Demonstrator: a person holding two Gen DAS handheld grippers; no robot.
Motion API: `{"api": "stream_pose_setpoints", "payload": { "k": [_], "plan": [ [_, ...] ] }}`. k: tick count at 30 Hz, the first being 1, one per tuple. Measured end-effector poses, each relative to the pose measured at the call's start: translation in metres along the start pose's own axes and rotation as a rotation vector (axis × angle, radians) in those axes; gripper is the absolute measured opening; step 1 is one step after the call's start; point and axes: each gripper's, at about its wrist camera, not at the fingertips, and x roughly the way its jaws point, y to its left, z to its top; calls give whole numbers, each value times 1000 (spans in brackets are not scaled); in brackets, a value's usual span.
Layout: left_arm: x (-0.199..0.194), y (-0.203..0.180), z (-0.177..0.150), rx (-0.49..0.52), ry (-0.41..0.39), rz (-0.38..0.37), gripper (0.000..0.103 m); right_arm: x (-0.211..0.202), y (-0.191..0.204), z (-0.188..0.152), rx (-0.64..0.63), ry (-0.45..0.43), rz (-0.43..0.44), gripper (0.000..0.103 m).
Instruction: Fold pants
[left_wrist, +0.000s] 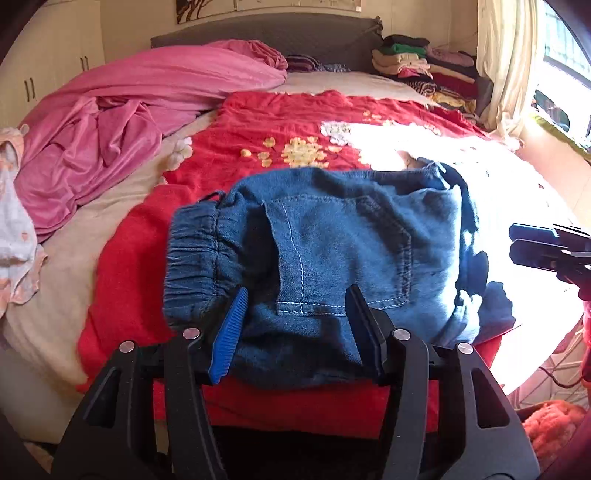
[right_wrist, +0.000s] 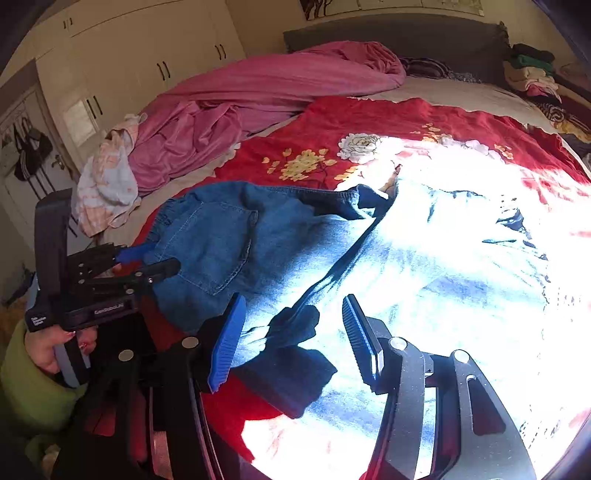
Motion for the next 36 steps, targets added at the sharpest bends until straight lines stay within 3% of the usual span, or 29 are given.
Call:
{"api": "stream_pose_setpoints", "payload": {
  "k": [2, 4, 8, 13, 19, 22, 24, 26, 29, 36],
  "plan": [
    [-18, -2, 5, -4, -37, -10, 50, -3, -9, 3, 19, -13, -22, 62],
    [-30, -4, 12, -6, -67, -16, 52, -7, -16, 5, 32, -27, -37, 63],
    [-33, -17, 28, -1, -74, -109, 55, -18, -31, 17, 36, -59, -76, 63],
    [-13, -51, 42, 29, -22, -270, 55, -22, -48, 45, 15, -78, -142, 69],
    [25, -84, 47, 14, 81, -474, 54, 10, -62, 86, -12, -16, -170, 73],
    [40, -99, 43, 27, 112, -505, 40, 36, -57, 100, -57, 27, -175, 74],
    [52, -106, 41, 33, 132, -512, 21, 54, -57, 109, -76, 56, -184, 74],
    [65, -109, 35, 9, 176, -549, 14, 74, -61, 117, -75, 95, -211, 74],
    [75, -114, 26, -3, 210, -574, 11, 102, -65, 126, -72, 158, -250, 74],
    [68, -125, 14, 55, 194, -557, 11, 158, -80, 142, -77, 273, -369, 74]
  ]
}}
